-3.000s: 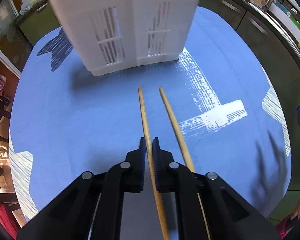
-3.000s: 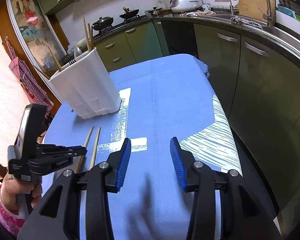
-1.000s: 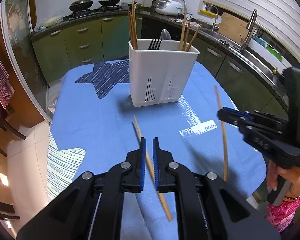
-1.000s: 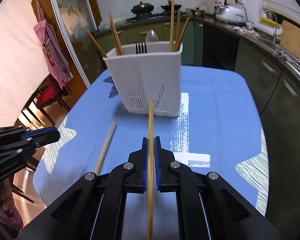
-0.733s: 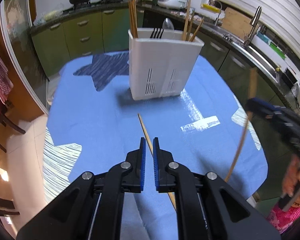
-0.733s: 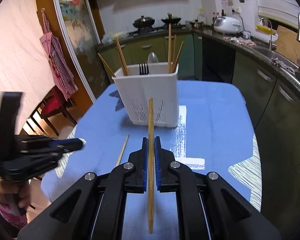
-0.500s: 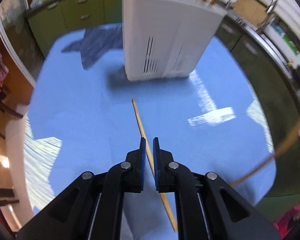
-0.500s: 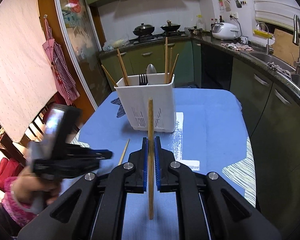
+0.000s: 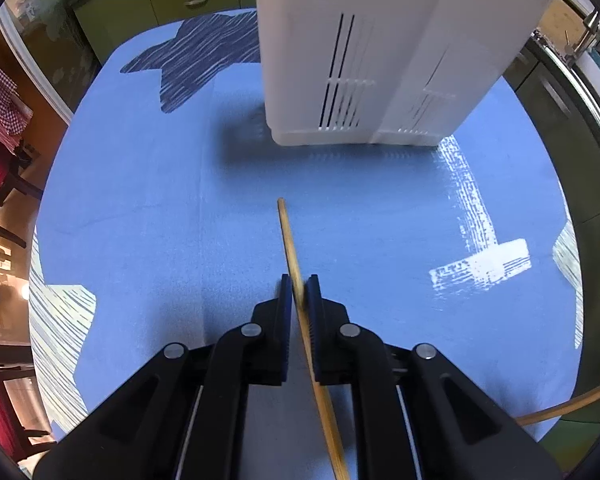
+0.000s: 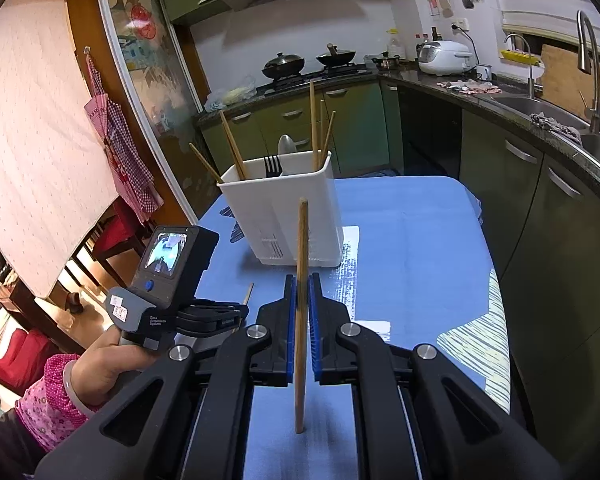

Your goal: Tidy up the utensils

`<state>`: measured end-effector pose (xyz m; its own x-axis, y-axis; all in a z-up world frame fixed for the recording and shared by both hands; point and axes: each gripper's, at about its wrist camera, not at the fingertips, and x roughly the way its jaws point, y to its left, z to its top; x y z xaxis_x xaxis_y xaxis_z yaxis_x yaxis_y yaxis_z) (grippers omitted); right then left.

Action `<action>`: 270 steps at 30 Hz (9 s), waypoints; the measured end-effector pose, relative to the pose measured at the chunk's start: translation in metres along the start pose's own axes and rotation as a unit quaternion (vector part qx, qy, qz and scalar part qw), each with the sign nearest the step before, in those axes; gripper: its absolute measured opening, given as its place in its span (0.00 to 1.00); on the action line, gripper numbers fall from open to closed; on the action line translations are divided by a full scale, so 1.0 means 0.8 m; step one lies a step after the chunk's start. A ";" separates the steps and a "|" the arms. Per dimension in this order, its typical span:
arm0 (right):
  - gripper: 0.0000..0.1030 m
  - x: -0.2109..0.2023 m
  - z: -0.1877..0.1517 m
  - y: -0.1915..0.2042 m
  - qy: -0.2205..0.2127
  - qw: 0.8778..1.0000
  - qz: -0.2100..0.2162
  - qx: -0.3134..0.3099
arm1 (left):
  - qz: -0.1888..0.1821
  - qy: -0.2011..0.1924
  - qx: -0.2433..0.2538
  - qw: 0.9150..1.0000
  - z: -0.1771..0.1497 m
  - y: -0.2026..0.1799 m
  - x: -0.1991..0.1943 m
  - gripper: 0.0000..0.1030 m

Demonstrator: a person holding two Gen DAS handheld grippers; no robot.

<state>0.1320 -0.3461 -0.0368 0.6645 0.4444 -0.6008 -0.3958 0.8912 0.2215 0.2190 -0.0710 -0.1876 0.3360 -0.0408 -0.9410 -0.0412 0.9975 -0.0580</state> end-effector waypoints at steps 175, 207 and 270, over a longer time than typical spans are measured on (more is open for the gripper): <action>0.96 -0.167 -0.117 0.107 -0.156 0.980 -0.111 -0.051 | -0.046 -0.371 0.017 0.927 -0.244 0.074 -0.304 0.93; 0.96 -0.165 -0.104 0.105 -0.152 0.981 -0.110 -0.049 | -0.032 -0.373 0.009 0.927 -0.248 0.073 -0.312 0.93; 0.96 -0.151 -0.105 0.115 -0.145 0.982 -0.110 -0.044 | -0.022 -0.361 0.002 0.932 -0.247 0.074 -0.310 0.94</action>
<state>-0.0380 -0.3250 -0.0086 0.8881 0.2595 -0.3793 -0.2662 0.9632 0.0357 -0.0528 -0.0132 -0.0235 0.8827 -0.0336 -0.4687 -0.0097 0.9959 -0.0897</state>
